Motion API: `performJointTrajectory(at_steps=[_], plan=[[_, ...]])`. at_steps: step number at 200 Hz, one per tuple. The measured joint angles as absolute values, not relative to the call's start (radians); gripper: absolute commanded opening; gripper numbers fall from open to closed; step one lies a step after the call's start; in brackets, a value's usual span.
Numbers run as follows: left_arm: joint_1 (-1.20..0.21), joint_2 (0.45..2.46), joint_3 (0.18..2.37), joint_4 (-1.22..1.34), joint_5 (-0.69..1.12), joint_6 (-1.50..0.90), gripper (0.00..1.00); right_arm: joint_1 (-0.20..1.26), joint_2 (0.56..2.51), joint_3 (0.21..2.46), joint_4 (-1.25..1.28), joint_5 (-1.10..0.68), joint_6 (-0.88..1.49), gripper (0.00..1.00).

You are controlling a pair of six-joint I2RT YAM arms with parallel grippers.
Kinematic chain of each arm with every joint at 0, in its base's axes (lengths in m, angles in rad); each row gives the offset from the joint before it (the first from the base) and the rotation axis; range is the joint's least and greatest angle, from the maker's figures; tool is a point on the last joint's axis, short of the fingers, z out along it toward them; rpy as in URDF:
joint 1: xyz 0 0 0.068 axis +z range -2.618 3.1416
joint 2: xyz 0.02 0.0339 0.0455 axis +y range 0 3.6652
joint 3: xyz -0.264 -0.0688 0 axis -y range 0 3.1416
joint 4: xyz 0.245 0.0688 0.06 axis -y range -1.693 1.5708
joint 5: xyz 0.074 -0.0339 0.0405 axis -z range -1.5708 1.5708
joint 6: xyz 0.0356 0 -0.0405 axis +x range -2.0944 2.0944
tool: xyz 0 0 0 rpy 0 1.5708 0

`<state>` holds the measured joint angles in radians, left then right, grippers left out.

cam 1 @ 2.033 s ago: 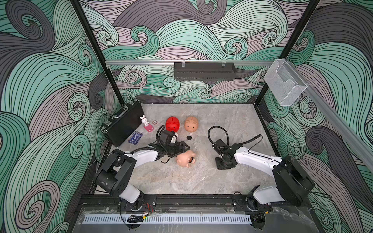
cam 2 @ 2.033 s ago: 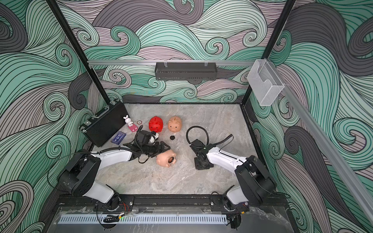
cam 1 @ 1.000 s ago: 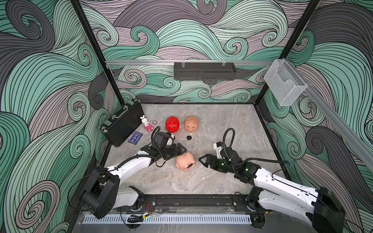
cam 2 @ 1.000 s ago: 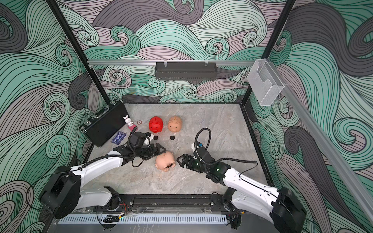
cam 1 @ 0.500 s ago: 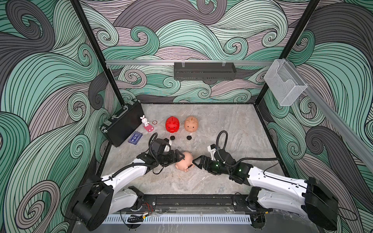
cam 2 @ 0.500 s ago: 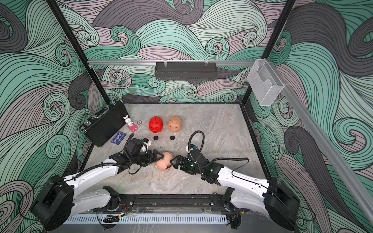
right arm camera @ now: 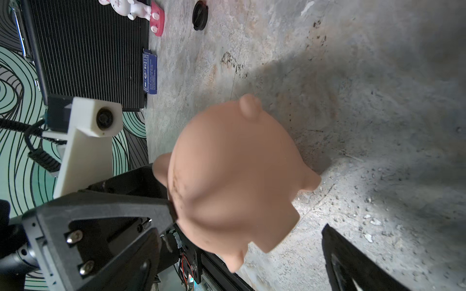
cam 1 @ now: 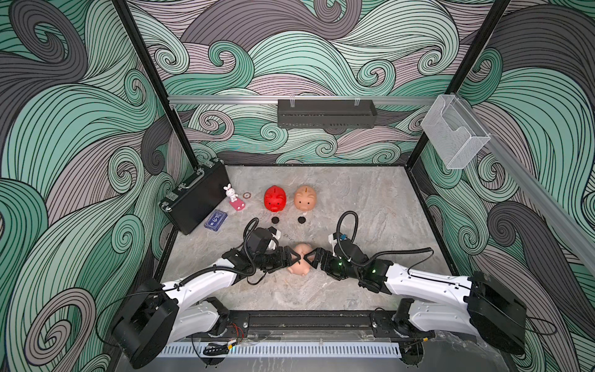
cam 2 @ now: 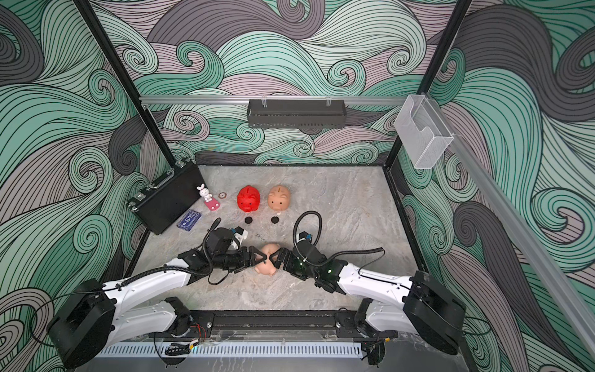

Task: Open piggy banks
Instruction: Adjust the piggy bank at the center of the board.

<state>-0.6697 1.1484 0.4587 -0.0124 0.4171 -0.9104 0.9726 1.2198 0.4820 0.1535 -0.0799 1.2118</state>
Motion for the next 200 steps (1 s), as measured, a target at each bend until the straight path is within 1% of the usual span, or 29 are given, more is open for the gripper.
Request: performJointTrajectory(at_steps=[54,130,156,179,200], plan=[[-0.710,1.162,0.455,0.023,0.397,-0.929,0.73,0.972,1.268,0.490,0.181,-0.058,1.236,0.99],[-0.719,1.155,0.458,0.012,0.366,-0.926,0.73,0.966,1.332,0.498,0.255,-0.015,1.253,0.88],[-0.722,1.122,0.475,-0.053,0.334,-0.900,0.79,0.967,1.341,0.495,0.279,-0.008,1.245,0.86],[-0.720,1.079,0.493,-0.093,0.295,-0.883,0.86,0.967,1.338,0.484,0.296,-0.004,1.237,0.86],[-0.708,1.065,0.496,-0.096,0.265,-0.884,0.96,0.966,1.323,0.466,0.304,0.002,1.235,0.85]])
